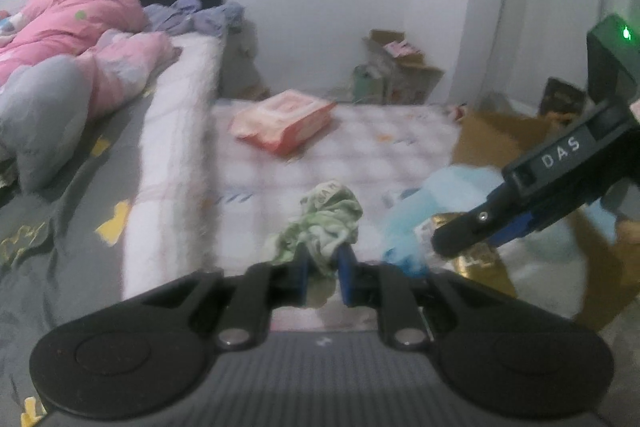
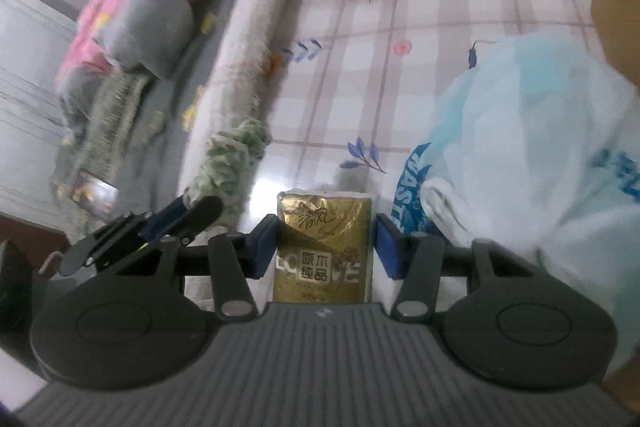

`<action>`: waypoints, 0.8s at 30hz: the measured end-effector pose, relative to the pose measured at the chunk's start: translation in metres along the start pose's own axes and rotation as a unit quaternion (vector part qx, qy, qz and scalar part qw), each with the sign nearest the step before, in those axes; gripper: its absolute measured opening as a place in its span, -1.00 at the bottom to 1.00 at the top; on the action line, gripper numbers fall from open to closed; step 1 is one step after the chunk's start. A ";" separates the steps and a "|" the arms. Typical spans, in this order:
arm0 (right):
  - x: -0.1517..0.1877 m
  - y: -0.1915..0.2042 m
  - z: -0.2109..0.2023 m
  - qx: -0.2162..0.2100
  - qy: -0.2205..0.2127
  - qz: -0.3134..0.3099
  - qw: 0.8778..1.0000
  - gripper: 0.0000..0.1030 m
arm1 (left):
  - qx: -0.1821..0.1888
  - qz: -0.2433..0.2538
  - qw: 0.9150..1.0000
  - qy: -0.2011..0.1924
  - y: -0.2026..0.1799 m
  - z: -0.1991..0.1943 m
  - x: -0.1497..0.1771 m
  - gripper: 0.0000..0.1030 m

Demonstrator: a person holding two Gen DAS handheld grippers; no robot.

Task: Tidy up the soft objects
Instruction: 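Close the right tool on the gold snack box, then lift the gold snack box with the right tool over the cardboard box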

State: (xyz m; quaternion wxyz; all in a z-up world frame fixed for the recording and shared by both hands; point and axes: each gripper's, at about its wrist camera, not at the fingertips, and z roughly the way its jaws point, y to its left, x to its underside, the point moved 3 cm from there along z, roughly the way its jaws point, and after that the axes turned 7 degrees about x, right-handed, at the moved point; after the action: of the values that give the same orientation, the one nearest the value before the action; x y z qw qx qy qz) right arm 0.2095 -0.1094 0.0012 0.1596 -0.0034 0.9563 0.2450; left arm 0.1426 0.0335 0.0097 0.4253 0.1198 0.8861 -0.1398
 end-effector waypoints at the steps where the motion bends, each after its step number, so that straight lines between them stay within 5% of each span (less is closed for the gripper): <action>1: 0.001 -0.004 -0.008 -0.004 -0.008 0.003 1.000 -0.03 | 0.007 0.001 1.000 -0.003 -0.006 -0.003 -0.003 -0.69; 12: 0.032 -0.077 -0.134 -0.010 -0.119 0.051 0.992 -0.03 | 0.121 0.041 0.991 -0.029 -0.108 -0.003 -0.052 -0.69; 19: 0.067 -0.162 -0.218 0.057 -0.197 0.107 0.973 -0.02 | 0.185 0.066 0.980 -0.030 -0.181 0.017 -0.072 -0.69; 24: 0.086 -0.225 -0.240 0.119 -0.194 0.129 0.965 -0.02 | 0.212 0.074 0.974 -0.015 -0.221 0.042 -0.078 -0.69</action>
State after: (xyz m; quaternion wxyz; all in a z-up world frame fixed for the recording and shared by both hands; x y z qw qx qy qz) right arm 0.0742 -0.4133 0.0685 0.3084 0.1863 0.9216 0.1443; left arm 0.1464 -0.1946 0.0781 0.4125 0.2710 0.8183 -0.2945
